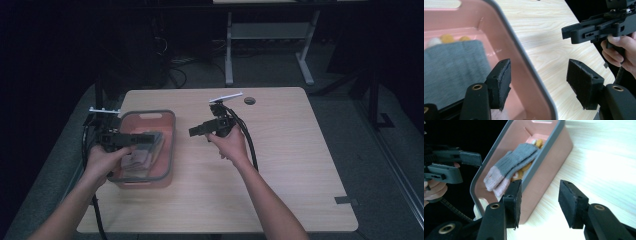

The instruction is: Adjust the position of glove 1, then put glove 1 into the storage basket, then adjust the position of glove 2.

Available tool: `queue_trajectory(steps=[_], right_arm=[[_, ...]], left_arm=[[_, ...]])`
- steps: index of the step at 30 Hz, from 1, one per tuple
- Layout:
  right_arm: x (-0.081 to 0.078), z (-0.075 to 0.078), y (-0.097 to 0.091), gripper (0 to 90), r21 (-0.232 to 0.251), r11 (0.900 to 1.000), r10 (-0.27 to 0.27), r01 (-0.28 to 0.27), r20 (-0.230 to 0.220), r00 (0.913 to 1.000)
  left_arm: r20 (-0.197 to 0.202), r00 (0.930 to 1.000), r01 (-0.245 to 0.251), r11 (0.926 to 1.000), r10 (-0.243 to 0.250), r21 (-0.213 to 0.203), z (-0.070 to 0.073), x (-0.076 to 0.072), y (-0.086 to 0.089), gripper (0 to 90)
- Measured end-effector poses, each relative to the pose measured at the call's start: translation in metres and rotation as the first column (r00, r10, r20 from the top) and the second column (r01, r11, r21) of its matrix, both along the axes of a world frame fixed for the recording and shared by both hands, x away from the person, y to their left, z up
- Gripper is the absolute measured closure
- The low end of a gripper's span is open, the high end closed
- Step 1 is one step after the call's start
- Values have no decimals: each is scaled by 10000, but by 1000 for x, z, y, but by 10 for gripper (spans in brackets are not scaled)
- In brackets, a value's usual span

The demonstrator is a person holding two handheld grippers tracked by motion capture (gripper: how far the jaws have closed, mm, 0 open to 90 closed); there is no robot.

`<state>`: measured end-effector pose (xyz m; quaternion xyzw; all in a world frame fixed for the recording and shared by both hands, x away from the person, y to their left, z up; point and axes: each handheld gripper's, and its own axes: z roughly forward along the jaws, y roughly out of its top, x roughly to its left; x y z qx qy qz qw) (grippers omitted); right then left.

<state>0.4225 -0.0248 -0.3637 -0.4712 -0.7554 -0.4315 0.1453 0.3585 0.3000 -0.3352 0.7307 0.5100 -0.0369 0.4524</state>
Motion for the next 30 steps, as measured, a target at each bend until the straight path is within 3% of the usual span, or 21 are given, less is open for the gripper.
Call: queue_trajectory(steps=[15,30], right_arm=[[-14,-2,-59,520,-18,9961,-885,885,12,9961],[-27,-8,-104,504,96,9873,-1585,1586,-129,9873]], left_arm=[[85,9972,746,9972,-746,-18,3,3,-39,341],[122,9897,1425,9898,-1424,-27,3,3,-75,323]])
